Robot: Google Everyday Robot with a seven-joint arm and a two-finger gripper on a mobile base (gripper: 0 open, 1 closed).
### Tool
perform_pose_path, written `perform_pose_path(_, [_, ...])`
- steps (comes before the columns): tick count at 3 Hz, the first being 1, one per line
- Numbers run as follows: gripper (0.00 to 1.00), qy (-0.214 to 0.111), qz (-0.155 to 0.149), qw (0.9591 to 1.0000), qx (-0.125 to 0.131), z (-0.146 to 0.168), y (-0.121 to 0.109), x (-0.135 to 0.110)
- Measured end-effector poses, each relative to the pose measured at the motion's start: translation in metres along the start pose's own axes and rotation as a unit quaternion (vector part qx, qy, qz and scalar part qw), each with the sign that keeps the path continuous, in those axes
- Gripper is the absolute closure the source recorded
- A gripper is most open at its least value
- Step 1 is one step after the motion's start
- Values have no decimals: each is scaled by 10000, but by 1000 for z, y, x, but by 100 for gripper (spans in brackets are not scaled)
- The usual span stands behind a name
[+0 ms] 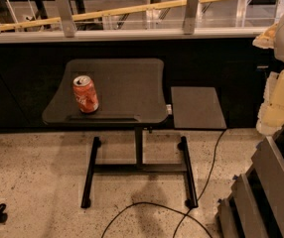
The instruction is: Pick redbull can from middle drawer and place on counter
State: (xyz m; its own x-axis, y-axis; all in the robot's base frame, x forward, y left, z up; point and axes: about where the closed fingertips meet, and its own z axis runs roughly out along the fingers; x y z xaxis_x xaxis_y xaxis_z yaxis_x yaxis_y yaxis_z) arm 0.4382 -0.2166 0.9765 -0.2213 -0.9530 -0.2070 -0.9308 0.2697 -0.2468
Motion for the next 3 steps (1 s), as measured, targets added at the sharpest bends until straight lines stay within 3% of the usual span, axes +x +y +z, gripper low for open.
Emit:
perform_pose_path(2, [0, -78, 11, 9999, 139, 22, -16, 1])
perform_pose_path(3, [0, -153, -39, 9996, 219, 53, -41, -4])
